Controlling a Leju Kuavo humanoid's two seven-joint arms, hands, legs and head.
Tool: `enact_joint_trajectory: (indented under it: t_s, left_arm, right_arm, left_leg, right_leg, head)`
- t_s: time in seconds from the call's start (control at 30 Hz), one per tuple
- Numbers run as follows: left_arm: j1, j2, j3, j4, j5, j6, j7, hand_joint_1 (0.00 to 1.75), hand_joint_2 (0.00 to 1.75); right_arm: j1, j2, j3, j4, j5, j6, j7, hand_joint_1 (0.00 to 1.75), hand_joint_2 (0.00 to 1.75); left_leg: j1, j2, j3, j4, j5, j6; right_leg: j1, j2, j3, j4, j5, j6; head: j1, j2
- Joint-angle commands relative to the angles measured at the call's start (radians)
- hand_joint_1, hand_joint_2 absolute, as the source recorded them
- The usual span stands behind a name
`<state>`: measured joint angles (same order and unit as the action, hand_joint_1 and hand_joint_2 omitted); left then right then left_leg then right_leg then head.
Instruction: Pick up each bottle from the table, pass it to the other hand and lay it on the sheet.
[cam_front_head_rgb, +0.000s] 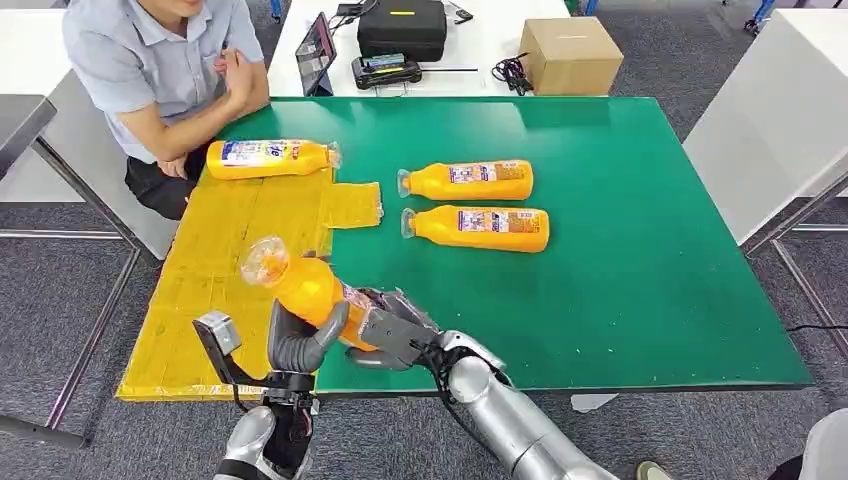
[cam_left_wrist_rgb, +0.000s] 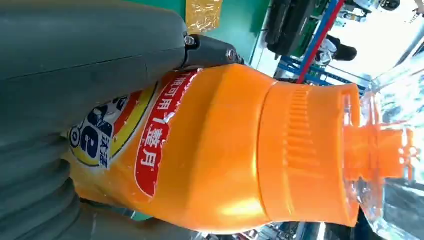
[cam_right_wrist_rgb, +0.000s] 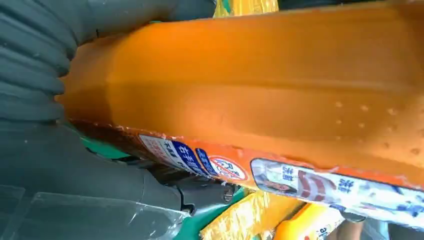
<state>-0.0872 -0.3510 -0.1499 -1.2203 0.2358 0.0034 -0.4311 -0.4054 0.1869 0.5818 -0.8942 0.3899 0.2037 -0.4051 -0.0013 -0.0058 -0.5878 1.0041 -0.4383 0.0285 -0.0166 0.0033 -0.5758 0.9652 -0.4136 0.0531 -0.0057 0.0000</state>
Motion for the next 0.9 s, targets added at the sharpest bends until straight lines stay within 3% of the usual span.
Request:
enact_joint_trajectory:
  t_s: [0.03,0.17,0.2,0.33,0.43,0.67,0.73,0.9]
  left_arm:
    - [-0.032,0.002,-0.044,0.007,-0.01,-0.05,0.026,1.75,1.75]
    - [-0.025,0.002,-0.024,-0.033,-0.034,-0.037,0.022,1.75,1.75]
    - [-0.021,0.002,-0.017,-0.051,-0.057,-0.028,0.025,1.75,1.75]
    - [-0.017,0.002,0.013,-0.126,-0.185,0.025,0.031,1.75,1.75]
    - [-0.027,0.01,0.031,-0.196,-0.484,0.163,0.046,1.75,1.75]
    - [-0.025,0.002,0.052,-0.236,-0.506,0.141,0.078,1.75,1.75]
    - [-0.031,0.009,0.06,-0.283,-0.763,0.292,0.015,1.75,1.75]
    - [-0.076,0.002,0.248,-0.52,-1.233,0.439,0.134,1.75,1.75]
  right_arm:
    - [-0.041,0.0,-0.026,0.038,-0.079,0.024,0.008,0.0,1.75]
    - [-0.043,0.01,-0.048,0.035,-0.089,0.011,0.017,0.0,1.75]
    - [-0.039,0.011,-0.057,0.029,-0.091,0.006,0.022,0.0,0.0]
    - [-0.016,0.003,-0.091,-0.007,-0.087,-0.012,0.038,0.0,0.0]
    - [0.02,-0.013,-0.127,-0.054,-0.067,-0.039,0.054,0.0,0.0]
    - [0.036,-0.022,-0.135,-0.078,-0.059,-0.038,0.057,0.0,0.0]
    - [0.049,-0.022,-0.155,-0.101,-0.032,-0.063,0.054,0.0,0.0]
    - [0.102,-0.006,-0.189,-0.236,0.039,-0.066,0.054,0.0,0.0]
  left_leg:
    - [0.001,-0.001,0.002,0.001,-0.001,-0.001]
    - [0.0,0.0,0.0,0.001,-0.001,-0.001]
    - [0.001,0.0,0.001,0.001,-0.001,-0.002]
    - [0.001,0.0,0.0,0.001,0.0,-0.001]
    - [0.001,0.0,0.0,0.0,0.0,-0.001]
    - [0.0,0.0,0.0,0.0,0.0,-0.001]
    - [0.0,0.0,0.0,0.0,0.0,-0.001]
    - [0.001,0.0,-0.001,0.001,0.0,-0.001]
  right_leg:
    - [0.001,-0.002,0.002,0.0,-0.001,-0.002]
    - [0.001,0.0,0.0,0.001,-0.001,-0.002]
    - [0.001,-0.001,0.002,0.001,-0.001,-0.002]
    - [0.001,-0.001,0.0,0.001,0.0,-0.001]
    - [0.001,-0.001,0.0,0.0,0.0,-0.001]
    - [0.0,-0.001,0.001,0.0,0.0,-0.001]
    - [0.001,-0.001,0.001,0.0,0.0,-0.001]
    - [0.001,0.0,-0.001,0.001,0.0,-0.001]
  head:
    - [0.0,0.0]
    - [0.0,0.0]
    - [0.0,0.0]
    - [0.0,0.0]
    - [0.0,0.0]
    - [0.0,0.0]
    - [0.001,0.0]
    - [0.001,0.0]
